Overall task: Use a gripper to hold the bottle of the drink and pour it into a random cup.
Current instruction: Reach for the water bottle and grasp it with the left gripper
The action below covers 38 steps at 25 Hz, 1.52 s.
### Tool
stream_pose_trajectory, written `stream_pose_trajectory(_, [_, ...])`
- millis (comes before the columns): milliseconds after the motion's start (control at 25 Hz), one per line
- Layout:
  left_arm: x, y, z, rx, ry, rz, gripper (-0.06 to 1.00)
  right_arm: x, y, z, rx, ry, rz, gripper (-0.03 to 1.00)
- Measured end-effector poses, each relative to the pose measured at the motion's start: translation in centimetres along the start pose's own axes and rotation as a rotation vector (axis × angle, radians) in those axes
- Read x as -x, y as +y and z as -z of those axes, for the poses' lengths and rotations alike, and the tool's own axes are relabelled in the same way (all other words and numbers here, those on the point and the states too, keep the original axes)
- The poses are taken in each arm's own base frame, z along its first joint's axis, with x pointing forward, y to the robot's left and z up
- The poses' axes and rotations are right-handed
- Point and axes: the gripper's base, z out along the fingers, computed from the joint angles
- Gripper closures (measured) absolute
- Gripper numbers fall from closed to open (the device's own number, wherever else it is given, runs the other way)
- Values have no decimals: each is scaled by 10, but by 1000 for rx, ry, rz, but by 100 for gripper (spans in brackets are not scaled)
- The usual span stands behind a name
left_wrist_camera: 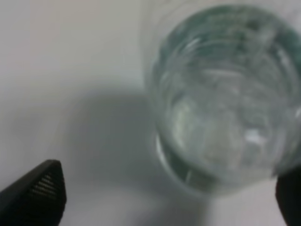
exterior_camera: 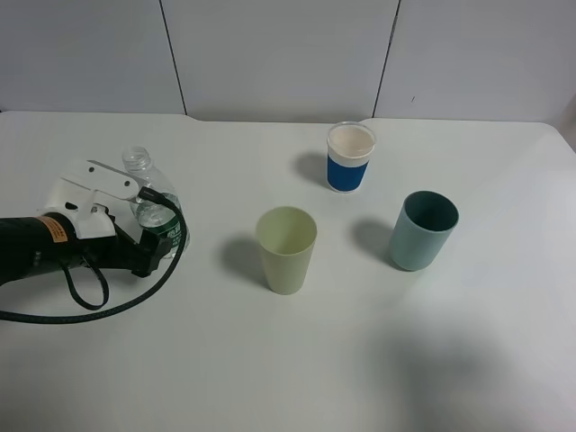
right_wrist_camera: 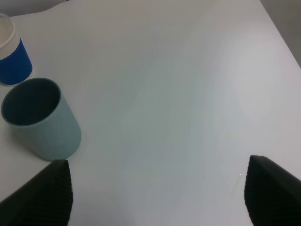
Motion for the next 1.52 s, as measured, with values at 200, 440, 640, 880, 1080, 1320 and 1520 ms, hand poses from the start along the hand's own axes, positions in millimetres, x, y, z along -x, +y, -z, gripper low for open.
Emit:
stream_pose_trajectory(200, [1,-7,-8,-69,-102,0,6,0,0,0,0,0,0,23])
stream_pose_trajectory(440, [-1,-16,-19,-162,-231,-12,6,0,0,0,0,0,0,23])
stream_pose_trajectory(640, [-5,-17,-24,-175,-248,-7,7,0,0,0,0,0,0,23])
stream_pose_trajectory(880, [-4,-18,-24,-176,-260,-5,16,0,0,0,0,0,0,23])
stream_pose_trajectory(1080, [-4,-17,-24,-181,-257,40,42,0,0,0,0,0,0,23])
stream_pose_trajectory(1320, [-4,-18,-24,-184,-256,50,47,0,0,0,0,0,0,23])
stream_pose_trajectory(1520, [-4,-17,-24,-179,-256,53,47,0,0,0,0,0,0,23])
